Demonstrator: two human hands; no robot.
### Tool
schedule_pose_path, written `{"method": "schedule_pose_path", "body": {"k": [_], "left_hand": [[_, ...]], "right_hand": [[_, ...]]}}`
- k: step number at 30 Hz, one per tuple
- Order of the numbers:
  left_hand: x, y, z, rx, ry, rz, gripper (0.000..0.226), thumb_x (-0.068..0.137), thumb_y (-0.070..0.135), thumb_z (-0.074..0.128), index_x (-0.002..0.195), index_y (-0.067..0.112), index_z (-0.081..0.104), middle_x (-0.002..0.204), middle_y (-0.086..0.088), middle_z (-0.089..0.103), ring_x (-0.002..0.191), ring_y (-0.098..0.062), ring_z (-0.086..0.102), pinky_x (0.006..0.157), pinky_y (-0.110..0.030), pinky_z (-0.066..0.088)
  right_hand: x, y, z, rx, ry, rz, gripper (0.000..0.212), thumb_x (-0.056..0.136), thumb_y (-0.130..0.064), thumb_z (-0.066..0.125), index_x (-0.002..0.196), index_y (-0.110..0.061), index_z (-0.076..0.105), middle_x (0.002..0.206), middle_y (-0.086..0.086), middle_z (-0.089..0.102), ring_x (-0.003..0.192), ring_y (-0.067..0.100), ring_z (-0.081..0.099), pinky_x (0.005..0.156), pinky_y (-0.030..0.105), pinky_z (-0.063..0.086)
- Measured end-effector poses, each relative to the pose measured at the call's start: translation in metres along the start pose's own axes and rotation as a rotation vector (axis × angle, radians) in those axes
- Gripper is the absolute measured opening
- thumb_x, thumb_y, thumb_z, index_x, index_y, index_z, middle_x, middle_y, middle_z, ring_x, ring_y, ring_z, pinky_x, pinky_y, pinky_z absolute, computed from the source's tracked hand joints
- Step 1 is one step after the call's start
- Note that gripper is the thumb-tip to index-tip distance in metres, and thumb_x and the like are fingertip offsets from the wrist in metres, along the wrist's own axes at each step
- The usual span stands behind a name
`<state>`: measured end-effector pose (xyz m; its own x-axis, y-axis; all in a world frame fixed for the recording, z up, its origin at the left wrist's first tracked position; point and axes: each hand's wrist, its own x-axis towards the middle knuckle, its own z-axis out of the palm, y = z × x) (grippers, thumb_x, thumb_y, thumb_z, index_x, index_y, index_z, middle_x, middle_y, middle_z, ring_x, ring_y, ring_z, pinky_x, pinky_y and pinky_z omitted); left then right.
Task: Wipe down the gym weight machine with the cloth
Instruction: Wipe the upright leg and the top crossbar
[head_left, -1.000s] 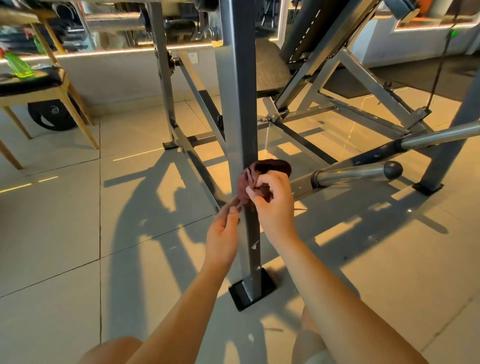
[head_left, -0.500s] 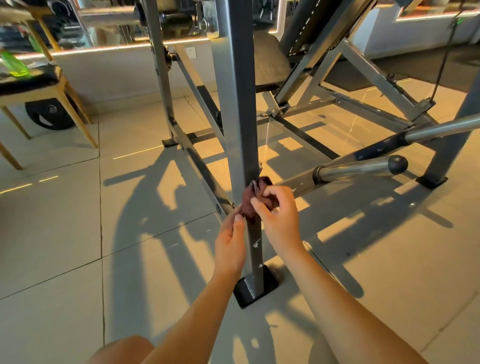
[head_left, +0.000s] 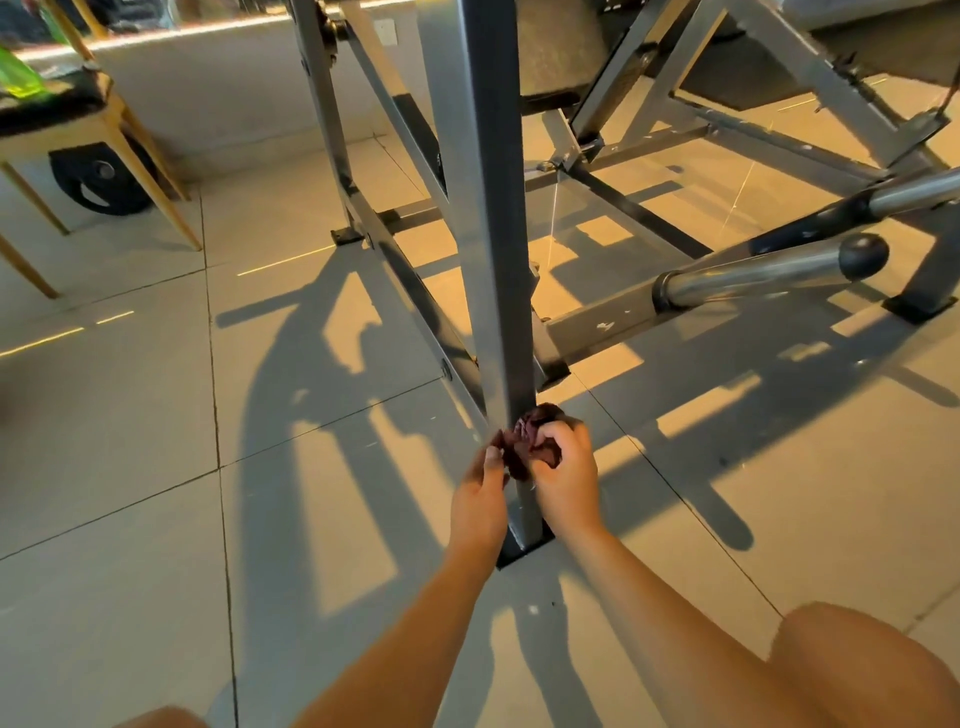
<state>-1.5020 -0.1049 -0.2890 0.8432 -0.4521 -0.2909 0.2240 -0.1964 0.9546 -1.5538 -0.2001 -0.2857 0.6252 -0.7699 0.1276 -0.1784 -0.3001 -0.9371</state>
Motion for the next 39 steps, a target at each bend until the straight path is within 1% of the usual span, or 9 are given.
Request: {"method": "schedule_pose_path", "body": {"k": [5, 10, 16, 18, 22, 27, 32, 36, 39], "left_hand": [[-0.003, -0.004, 0.009, -0.057, 0.043, -0.005, 0.028, 0.109, 0.036, 0.039, 0.115, 0.05, 0.062, 0.111, 0.023, 0.068, 0.11, -0.004, 0.062, 0.085, -0.016, 0.046], [0.001, -0.012, 0.01, -0.14, 0.078, -0.012, 0.034, 0.108, 0.044, 0.038, 0.129, 0.038, 0.065, 0.126, 0.012, 0.068, 0.126, -0.01, 0.058, 0.109, -0.032, 0.043], [0.009, -0.031, 0.011, -0.111, 0.048, -0.002, 0.03, 0.108, 0.043, 0.039, 0.122, 0.047, 0.066, 0.121, 0.02, 0.07, 0.119, -0.001, 0.061, 0.095, -0.018, 0.044], [0.01, -0.038, 0.011, -0.086, 0.042, 0.017, 0.03, 0.109, 0.041, 0.039, 0.124, 0.049, 0.064, 0.123, 0.023, 0.068, 0.119, 0.001, 0.06, 0.096, -0.017, 0.044], [0.006, -0.043, 0.014, -0.035, 0.057, 0.0, 0.03, 0.11, 0.036, 0.038, 0.125, 0.05, 0.06, 0.109, 0.032, 0.066, 0.102, 0.008, 0.063, 0.072, -0.003, 0.044], [-0.002, -0.065, 0.017, 0.017, 0.035, -0.082, 0.027, 0.109, 0.04, 0.038, 0.109, 0.054, 0.06, 0.106, 0.023, 0.069, 0.101, 0.004, 0.061, 0.071, -0.007, 0.042], [0.005, -0.08, 0.016, 0.011, 0.039, -0.122, 0.03, 0.108, 0.04, 0.038, 0.111, 0.046, 0.068, 0.111, 0.014, 0.072, 0.105, -0.001, 0.063, 0.074, -0.014, 0.044], [0.007, -0.096, 0.021, -0.006, 0.052, -0.099, 0.034, 0.11, 0.033, 0.038, 0.132, 0.033, 0.064, 0.12, 0.008, 0.068, 0.097, 0.01, 0.062, 0.071, -0.003, 0.044], [0.003, -0.099, 0.026, -0.014, 0.038, -0.097, 0.034, 0.111, 0.028, 0.036, 0.134, 0.031, 0.06, 0.094, 0.002, 0.071, 0.067, 0.002, 0.062, 0.058, -0.009, 0.047]], "right_hand": [[-0.007, 0.017, -0.005, 0.01, -0.057, 0.174, 0.014, 0.09, -0.002, 0.07, 0.096, -0.014, 0.066, 0.111, 0.004, 0.056, 0.092, 0.008, 0.061, 0.069, 0.004, 0.046], [0.006, -0.009, -0.013, 0.053, 0.033, -0.004, 0.015, 0.091, -0.013, 0.074, 0.091, -0.02, 0.061, 0.102, -0.007, 0.055, 0.094, 0.002, 0.059, 0.077, 0.009, 0.049], [0.0, 0.031, 0.008, 0.046, 0.018, 0.037, 0.016, 0.091, -0.003, 0.07, 0.096, -0.017, 0.063, 0.109, -0.008, 0.052, 0.098, 0.001, 0.06, 0.083, 0.009, 0.048], [-0.011, 0.054, 0.015, 0.062, 0.032, 0.12, 0.021, 0.089, 0.003, 0.068, 0.092, -0.017, 0.062, 0.107, -0.002, 0.054, 0.092, 0.008, 0.064, 0.079, 0.017, 0.052], [-0.023, 0.082, 0.019, 0.175, -0.032, 0.349, 0.014, 0.092, 0.003, 0.067, 0.089, -0.006, 0.058, 0.082, 0.012, 0.067, 0.06, 0.016, 0.067, 0.053, 0.029, 0.053], [-0.013, 0.076, 0.008, 0.071, 0.035, 0.233, 0.027, 0.089, -0.009, 0.074, 0.088, -0.031, 0.059, 0.106, 0.007, 0.063, 0.09, 0.008, 0.067, 0.08, 0.026, 0.058], [-0.013, 0.071, 0.022, 0.026, 0.051, 0.101, 0.034, 0.088, -0.005, 0.075, 0.085, -0.034, 0.057, 0.108, -0.007, 0.054, 0.099, 0.002, 0.062, 0.086, 0.013, 0.051], [-0.026, 0.114, 0.032, 0.06, 0.02, 0.262, 0.029, 0.088, 0.001, 0.069, 0.079, -0.024, 0.059, 0.091, 0.003, 0.062, 0.077, 0.009, 0.063, 0.072, 0.024, 0.051], [-0.033, 0.132, 0.035, 0.119, -0.043, 0.459, 0.023, 0.09, -0.001, 0.07, 0.078, -0.015, 0.057, 0.067, 0.008, 0.063, 0.054, 0.024, 0.057, 0.046, 0.031, 0.046]]}}
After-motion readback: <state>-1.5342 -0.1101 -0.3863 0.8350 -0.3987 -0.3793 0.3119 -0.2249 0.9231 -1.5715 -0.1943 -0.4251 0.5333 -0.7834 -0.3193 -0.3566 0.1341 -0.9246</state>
